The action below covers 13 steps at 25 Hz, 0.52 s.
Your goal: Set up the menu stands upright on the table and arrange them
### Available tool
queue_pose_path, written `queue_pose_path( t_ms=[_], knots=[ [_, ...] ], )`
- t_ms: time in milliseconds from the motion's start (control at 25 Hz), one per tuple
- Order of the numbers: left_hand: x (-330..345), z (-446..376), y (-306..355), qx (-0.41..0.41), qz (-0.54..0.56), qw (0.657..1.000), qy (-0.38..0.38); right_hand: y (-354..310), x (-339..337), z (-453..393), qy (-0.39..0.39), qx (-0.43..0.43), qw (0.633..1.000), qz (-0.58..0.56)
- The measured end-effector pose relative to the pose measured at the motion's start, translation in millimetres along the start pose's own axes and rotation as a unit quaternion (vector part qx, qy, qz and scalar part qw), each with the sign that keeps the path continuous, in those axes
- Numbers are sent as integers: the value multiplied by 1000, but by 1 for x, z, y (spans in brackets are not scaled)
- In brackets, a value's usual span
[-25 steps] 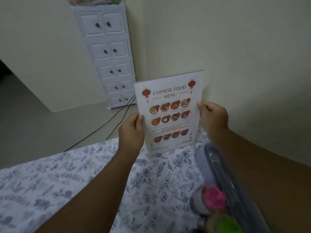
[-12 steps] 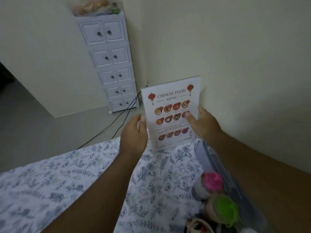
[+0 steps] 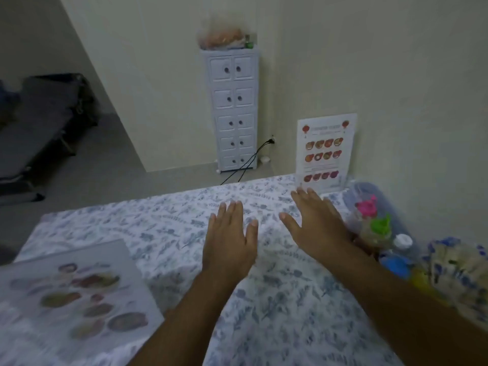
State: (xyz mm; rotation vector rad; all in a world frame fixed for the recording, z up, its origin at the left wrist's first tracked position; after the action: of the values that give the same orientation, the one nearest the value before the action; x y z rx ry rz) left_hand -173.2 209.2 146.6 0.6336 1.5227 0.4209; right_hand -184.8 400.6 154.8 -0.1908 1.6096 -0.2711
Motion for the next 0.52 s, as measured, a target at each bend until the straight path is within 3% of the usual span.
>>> queue_pose_path(
  t_ms=[280, 520],
  knots=[
    [-71, 151, -97, -77, -3, 995, 64, -146, 59, 103, -47, -127, 991, 4],
    [-135, 203, -179, -186, -49, 971, 142, -228, 96, 112, -68, -213, 974, -16]
  ],
)
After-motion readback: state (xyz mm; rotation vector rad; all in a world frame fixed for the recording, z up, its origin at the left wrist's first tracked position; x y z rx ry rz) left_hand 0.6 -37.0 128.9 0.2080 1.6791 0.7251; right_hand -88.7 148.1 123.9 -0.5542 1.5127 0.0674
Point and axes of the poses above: each hand's wrist, its own z-axis away from the middle knuckle, its own x-axis out of the palm, y = z × x, the point moved 10 cm from there along -z, towards the middle knuckle, and after that the axes turned 6 degrees about z, right-handed, at the moved point
